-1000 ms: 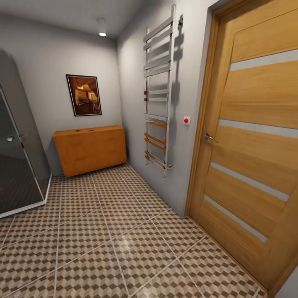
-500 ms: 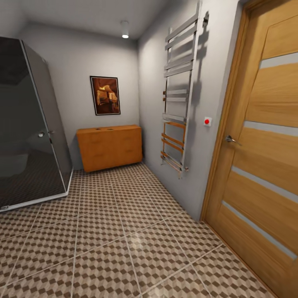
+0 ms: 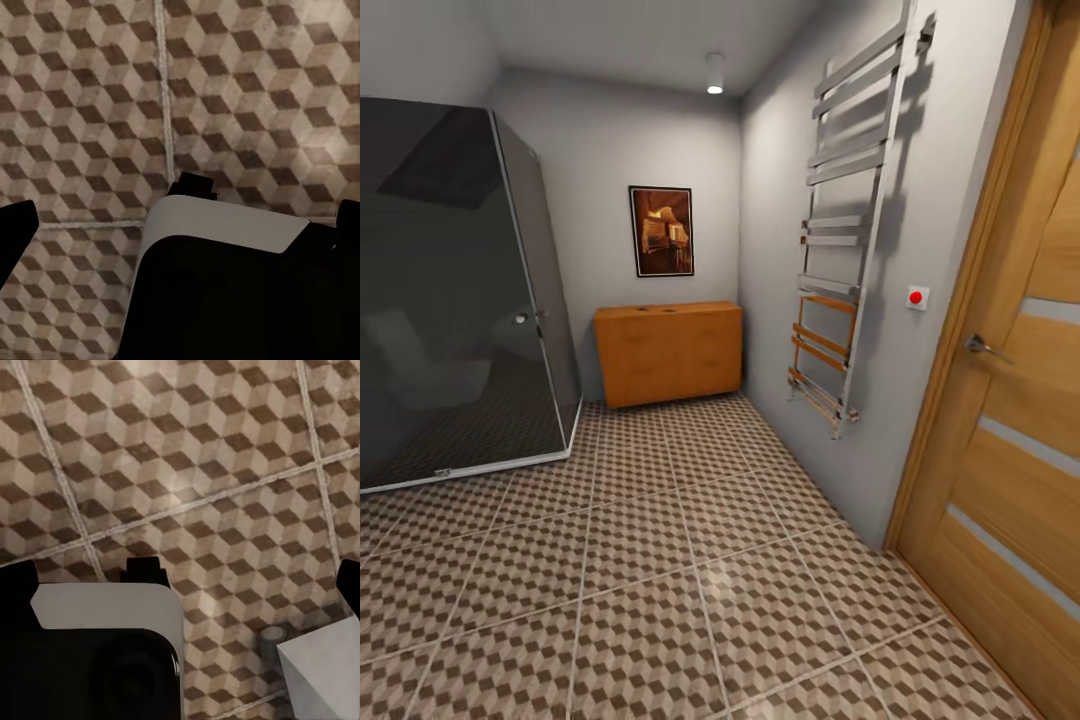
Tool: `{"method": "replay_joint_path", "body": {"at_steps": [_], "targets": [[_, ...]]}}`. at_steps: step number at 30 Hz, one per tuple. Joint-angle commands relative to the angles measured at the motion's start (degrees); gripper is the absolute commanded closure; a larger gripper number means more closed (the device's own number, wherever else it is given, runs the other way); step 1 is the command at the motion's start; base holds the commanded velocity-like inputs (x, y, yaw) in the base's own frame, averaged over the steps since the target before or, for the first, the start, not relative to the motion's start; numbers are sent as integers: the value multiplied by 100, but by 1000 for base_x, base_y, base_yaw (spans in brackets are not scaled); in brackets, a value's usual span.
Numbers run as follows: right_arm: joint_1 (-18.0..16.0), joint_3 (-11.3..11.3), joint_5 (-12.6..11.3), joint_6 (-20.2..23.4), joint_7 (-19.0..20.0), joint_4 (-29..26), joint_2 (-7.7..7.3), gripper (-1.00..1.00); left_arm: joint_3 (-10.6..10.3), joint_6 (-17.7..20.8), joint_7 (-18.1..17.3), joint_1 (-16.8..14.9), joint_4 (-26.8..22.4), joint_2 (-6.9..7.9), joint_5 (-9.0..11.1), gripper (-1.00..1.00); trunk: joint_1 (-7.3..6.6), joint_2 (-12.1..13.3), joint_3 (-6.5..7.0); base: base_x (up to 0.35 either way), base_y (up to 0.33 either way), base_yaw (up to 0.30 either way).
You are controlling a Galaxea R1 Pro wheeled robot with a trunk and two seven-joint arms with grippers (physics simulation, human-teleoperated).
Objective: Take the four mousetraps from the cabinet in the bathroom and place them on the bathroom floor. Make sure all four end up on the same floor surface, and ensure that at least two of them are either under or directly next to the same bathroom sink.
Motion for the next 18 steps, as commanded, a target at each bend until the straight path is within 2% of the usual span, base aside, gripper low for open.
{"method": "replay_joint_path", "body": {"at_steps": [1, 18], "targets": [[-6, 49, -52, -18, -4, 13, 1, -100, -48, -19, 16, -5, 5, -3, 54, -100, 0, -3, -6, 0, 0, 273], [-6, 49, -52, -16, -2, 13, 1, -100, -48, -12, 16, -5, 5, -2, 54, -100, 0, -3, -6, 6, 0, 269]]}}
